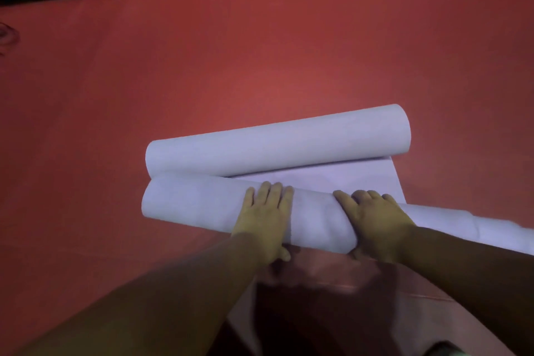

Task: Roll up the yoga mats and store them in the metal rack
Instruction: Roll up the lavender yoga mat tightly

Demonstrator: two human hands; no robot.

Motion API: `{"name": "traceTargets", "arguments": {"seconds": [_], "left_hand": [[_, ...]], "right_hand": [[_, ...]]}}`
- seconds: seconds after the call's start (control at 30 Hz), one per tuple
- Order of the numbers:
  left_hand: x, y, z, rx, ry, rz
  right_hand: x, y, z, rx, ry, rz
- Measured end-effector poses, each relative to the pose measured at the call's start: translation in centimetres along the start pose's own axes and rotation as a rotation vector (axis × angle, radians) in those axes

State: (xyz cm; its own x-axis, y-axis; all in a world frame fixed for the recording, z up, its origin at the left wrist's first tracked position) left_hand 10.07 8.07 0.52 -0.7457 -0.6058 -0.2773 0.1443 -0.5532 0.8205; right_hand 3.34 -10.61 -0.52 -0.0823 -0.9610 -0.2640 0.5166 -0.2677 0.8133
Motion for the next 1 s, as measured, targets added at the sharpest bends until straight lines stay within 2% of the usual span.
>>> {"name": "traceTargets", "arguments": {"seconds": [0.2,0.3,0.33,0.37,0.43,0.5,0.57,0.63,0.67,0.77,0.9,1.0], "left_hand": [[2.7,-0.2,1.6,0.024,-0.152,-0.14],[4.1,-1.5,2.9,-0.005,-0.145,-0.127],[4.3,-1.8,3.2,-0.007,-0.134,-0.112],[4.4,-1.9,3.3,0.001,-0.127,-0.1],[4.2,-1.9,3.2,0.011,-0.127,-0.08],[3.4,-1.9,2.4,0.002,-0.14,-0.027],[2.5,-1.4,1.2,-0.02,-0.165,0.045],[1.0,-0.4,0.3,0.0,-0.131,0.139],[-0.1,0.3,0.0,0.04,-0.076,0.198],[-2.6,2.0,-0.5,0.229,0.07,0.275],[-2.1,1.4,-0.8,0.242,0.064,0.263],[-1.2,0.6,-0.2,0.226,-0.005,0.163]], "right_hand": [[-1.7,-2.9,4.2,-0.141,0.067,-0.153],[-1.3,-2.3,3.6,-0.294,0.16,-0.31],[-0.8,-1.5,2.7,-0.29,0.162,-0.339],[0.1,-0.3,1.4,-0.217,0.142,-0.31],[1.5,2.9,-0.7,0.049,0.101,-0.178],[1.1,5.9,-1.3,0.298,0.101,-0.167],[0.4,6.5,-1.4,0.412,0.087,-0.231],[-0.6,5.4,-1.0,0.495,0.152,-0.216],[-1.1,4.1,-0.9,0.488,0.199,-0.189],[-1.8,0.5,-0.5,0.29,0.205,-0.195],[-1.0,0.0,-0.1,0.282,0.121,-0.075],[-0.8,-0.7,-0.7,0.088,0.005,0.035]]}}
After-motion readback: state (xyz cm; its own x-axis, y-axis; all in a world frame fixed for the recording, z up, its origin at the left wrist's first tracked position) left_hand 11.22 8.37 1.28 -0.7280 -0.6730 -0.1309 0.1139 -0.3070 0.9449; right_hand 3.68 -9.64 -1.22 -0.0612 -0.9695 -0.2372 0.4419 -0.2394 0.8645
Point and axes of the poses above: each hand's wrist, its own z-axis away from the middle knuckle, its own y-axis out of the back of the hand, x = y × z, the point moved 6 cm from there along -z, towards the middle knuckle, and after that the axes turned 12 degrees about -z, right-handed, at the moved point
